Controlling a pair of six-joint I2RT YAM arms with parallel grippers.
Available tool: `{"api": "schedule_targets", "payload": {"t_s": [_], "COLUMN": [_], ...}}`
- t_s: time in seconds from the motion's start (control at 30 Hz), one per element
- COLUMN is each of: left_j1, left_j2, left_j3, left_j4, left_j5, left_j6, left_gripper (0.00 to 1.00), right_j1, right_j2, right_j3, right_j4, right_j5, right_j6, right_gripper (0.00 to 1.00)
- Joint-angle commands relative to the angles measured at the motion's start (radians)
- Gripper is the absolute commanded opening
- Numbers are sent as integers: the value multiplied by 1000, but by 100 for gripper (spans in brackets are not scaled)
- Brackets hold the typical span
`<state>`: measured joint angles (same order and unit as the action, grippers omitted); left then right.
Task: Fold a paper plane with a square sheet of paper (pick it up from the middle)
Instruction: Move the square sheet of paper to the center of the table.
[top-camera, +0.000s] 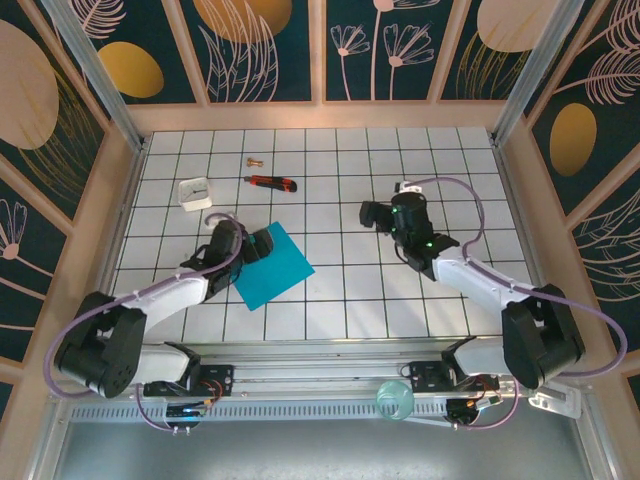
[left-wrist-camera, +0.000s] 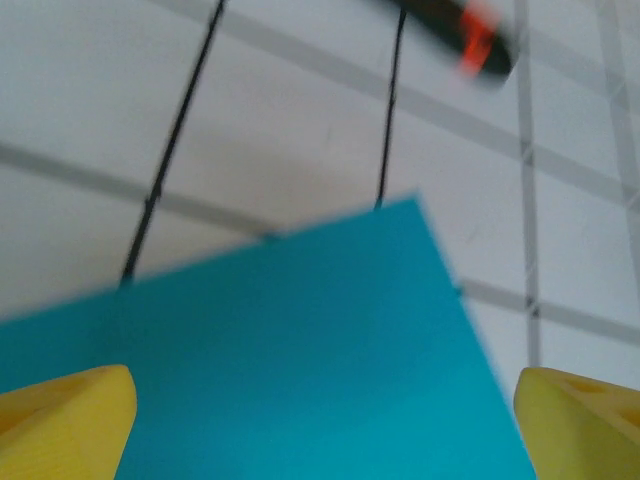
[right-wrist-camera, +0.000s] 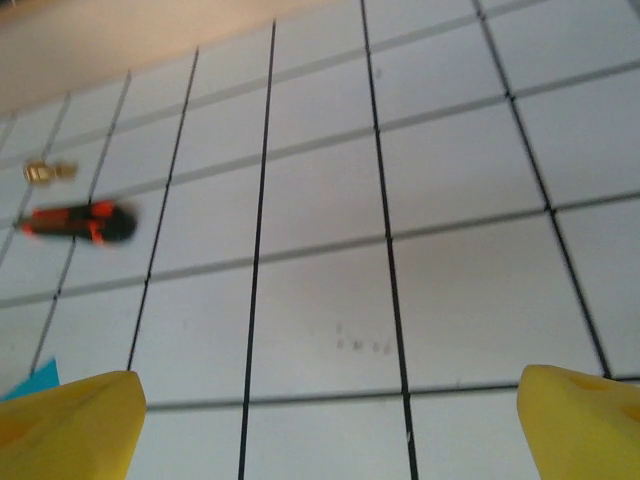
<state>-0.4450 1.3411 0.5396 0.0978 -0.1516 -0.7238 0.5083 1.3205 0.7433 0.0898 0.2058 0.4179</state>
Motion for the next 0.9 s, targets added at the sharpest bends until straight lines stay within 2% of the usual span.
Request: {"api": "schedule_targets", "payload": {"t_s": [0.0, 0.1, 0.23, 0.43, 0.63, 0.77, 0.87], "left_j1": [-15, -27, -44, -75, -136, -183, -227], "left_j2": [65, 125, 245, 390, 545, 636, 686], "left_j3": [47, 107, 204, 320, 521, 659, 772], "left_j4": [-189, -201, -248, -309, -395, -431, -465], "left_j5": [17, 15, 32, 58, 81, 116, 114], "left_j6": [-27, 38, 116, 235, 428, 607, 746], "left_gripper": [94, 91, 88, 86, 83, 79, 81], "right_j1": [18, 18, 17, -25, -139, -208, -221], "right_j2": [6, 12, 21, -59, -170, -229, -238], "right_j3": [-1, -15, 6, -35, -85, -106, -100], "right_j4": [-54, -14, -47, -67, -89, -108, -128], "right_j5": [-14, -38, -49, -69, -147, -184, -185], "right_j6": [53, 59, 22, -6, -3, -5, -13], "right_gripper": [96, 96, 97, 97, 97, 98, 98]}}
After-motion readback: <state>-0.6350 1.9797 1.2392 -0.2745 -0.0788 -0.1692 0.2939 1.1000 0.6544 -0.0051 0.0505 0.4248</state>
